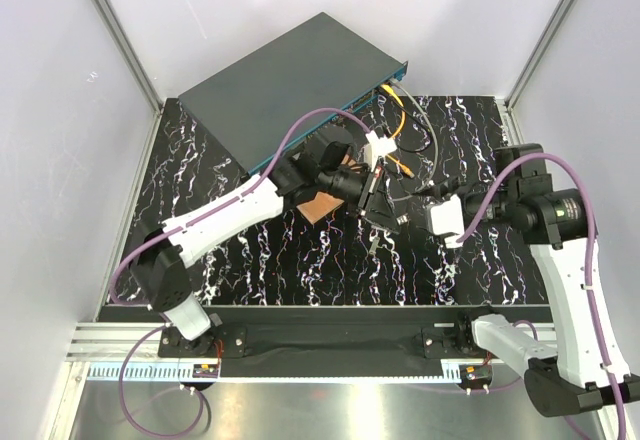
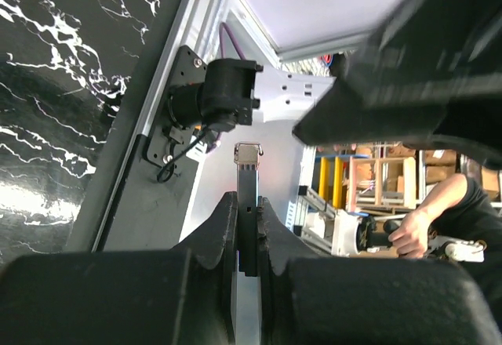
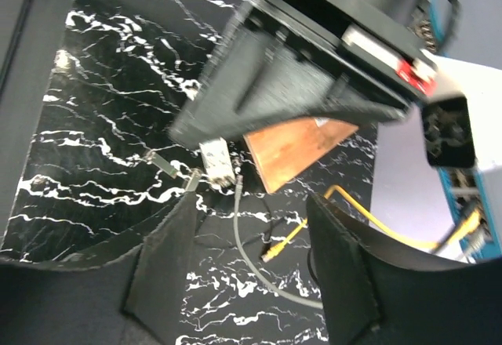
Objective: Insert the plug into the switch port
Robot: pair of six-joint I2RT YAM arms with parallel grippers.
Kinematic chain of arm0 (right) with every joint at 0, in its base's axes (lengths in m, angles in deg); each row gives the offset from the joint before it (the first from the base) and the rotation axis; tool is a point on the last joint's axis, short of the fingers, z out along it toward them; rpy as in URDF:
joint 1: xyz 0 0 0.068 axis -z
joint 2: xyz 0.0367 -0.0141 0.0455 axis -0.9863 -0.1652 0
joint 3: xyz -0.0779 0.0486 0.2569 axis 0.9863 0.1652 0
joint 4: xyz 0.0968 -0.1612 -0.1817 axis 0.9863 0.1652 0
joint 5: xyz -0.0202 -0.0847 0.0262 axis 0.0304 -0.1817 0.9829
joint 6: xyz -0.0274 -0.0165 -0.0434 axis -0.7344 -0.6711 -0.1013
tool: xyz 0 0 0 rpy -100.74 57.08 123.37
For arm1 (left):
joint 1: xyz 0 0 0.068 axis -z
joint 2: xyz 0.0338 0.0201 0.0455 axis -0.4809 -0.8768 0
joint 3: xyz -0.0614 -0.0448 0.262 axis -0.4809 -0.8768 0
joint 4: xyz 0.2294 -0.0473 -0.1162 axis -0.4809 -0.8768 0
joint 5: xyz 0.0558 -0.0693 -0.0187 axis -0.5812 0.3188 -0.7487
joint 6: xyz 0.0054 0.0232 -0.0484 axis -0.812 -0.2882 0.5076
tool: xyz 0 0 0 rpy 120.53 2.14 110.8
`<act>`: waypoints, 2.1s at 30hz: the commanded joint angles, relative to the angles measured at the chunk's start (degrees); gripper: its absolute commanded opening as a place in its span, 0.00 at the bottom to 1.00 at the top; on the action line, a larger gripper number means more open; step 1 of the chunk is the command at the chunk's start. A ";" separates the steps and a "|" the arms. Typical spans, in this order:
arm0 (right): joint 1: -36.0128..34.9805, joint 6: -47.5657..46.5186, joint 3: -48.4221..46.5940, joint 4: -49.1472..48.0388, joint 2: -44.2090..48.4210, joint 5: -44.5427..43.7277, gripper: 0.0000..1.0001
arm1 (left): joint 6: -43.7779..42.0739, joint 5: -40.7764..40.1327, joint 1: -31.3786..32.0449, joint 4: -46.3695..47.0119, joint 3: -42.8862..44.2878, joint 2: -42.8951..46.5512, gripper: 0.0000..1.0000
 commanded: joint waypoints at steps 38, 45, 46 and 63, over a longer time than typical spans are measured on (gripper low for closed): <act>-13.01 10.93 7.88 0.13 -2.18 -16.38 0.44 | 9.34 3.63 -0.12 10.67 3.34 -3.04 0.00; -13.01 13.83 7.97 -1.80 -2.09 -17.27 0.35 | 9.61 3.90 -0.21 10.93 2.47 -2.33 0.00; -13.01 14.01 7.71 -1.63 -2.09 -17.00 0.34 | 9.61 3.90 -0.12 10.94 2.29 -2.25 0.00; -13.01 20.15 6.91 -3.56 -0.87 -16.91 0.00 | 3.90 1.80 -1.95 6.46 5.80 -0.75 0.49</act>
